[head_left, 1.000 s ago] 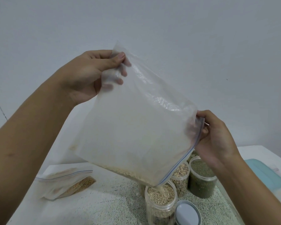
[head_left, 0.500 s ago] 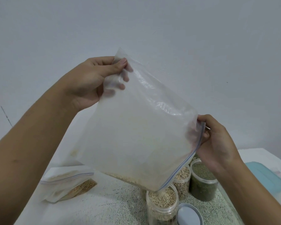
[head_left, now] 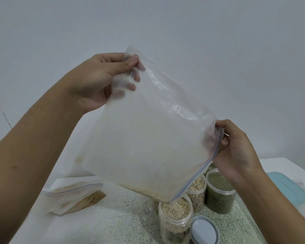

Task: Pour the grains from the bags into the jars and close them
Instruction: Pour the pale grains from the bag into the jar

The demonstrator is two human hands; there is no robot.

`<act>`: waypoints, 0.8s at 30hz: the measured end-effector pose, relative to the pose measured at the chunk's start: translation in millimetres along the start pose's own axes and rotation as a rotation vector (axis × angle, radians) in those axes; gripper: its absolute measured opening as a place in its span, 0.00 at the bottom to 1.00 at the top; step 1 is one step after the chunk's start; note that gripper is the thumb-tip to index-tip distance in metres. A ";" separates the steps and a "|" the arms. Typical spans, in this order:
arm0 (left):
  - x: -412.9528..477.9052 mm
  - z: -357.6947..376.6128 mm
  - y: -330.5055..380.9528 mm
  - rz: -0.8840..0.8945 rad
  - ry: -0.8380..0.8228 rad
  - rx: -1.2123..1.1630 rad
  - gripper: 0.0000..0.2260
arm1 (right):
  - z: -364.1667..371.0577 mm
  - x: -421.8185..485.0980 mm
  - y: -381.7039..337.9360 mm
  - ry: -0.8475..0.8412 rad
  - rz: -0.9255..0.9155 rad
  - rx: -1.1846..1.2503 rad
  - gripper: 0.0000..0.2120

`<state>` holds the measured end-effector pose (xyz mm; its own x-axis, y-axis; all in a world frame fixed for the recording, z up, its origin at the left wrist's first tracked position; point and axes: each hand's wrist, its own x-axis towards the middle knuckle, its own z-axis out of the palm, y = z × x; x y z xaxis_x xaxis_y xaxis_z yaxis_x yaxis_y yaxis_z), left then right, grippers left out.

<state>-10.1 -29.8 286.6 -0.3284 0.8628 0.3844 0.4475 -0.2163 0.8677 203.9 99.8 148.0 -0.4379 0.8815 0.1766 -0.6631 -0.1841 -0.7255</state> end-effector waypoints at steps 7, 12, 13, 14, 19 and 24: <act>-0.1 3.8 0.4 -0.006 0.006 0.020 0.09 | -7.2 1.0 4.7 0.016 0.004 0.010 0.28; -1.8 9.2 -4.7 -0.031 0.008 0.008 0.09 | -15.3 6.0 11.1 0.065 -0.002 0.031 0.26; -2.0 9.8 -4.5 -0.032 0.007 0.003 0.09 | -16.6 7.4 11.8 0.068 -0.016 0.051 0.24; -1.8 10.6 -3.7 -0.031 0.005 0.001 0.09 | -17.8 8.5 13.1 0.062 -0.034 0.067 0.21; 0.2 14.0 -0.7 -0.021 0.012 0.004 0.09 | -20.1 10.1 24.6 0.055 -0.104 -0.060 0.10; 1.1 13.5 -3.0 -0.031 0.017 -0.007 0.09 | -20.8 11.1 21.8 0.045 -0.172 -0.123 0.13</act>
<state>-0.6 -22.0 280.1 -0.3558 0.8615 0.3623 0.4313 -0.1926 0.8814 197.2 114.6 120.3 -0.2950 0.9144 0.2771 -0.6454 0.0231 -0.7635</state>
